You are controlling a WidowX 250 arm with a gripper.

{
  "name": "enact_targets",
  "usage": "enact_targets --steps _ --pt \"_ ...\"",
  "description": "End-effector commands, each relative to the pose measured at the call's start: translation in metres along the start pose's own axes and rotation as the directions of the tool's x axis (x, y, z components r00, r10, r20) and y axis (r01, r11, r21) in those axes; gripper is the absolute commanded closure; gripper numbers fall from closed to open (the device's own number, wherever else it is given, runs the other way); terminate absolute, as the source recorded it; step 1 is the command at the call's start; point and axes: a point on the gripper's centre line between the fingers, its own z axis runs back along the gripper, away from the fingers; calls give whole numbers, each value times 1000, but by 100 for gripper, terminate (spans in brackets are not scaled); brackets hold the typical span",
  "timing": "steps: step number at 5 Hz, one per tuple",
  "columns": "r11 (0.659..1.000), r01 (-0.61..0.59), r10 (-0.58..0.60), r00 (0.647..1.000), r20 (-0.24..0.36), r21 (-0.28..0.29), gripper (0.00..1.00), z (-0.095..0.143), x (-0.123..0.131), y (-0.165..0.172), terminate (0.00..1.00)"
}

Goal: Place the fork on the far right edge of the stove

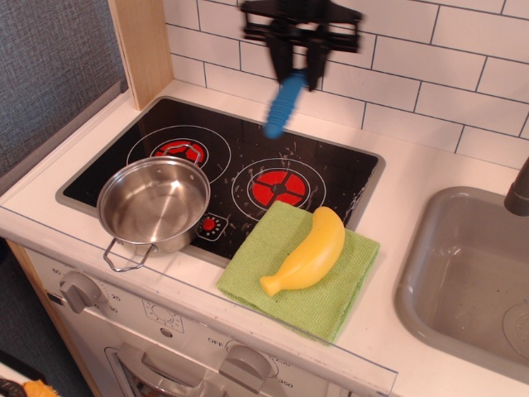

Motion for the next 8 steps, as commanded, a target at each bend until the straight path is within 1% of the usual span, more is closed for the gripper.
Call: enact_targets --steps 1,2,3,4,5,6,7,8 --pt "999 33 -33 998 -60 -7 100 -32 -15 -29 0" --pt "1000 30 -29 997 -69 5 100 -47 -13 -22 0" --pt "1000 24 -23 998 -60 10 100 -54 -8 -11 0" --pt "999 51 -51 997 -60 -10 0 -59 -3 -9 0" --pt "997 63 -65 996 -62 -36 0 -54 -1 -16 0" --pt "994 87 -90 995 -45 -62 0 -34 -7 -27 0" --pt "989 136 -136 991 5 -51 0 0 -23 -38 0" --pt "985 169 -170 985 36 27 0 29 -44 -45 0"
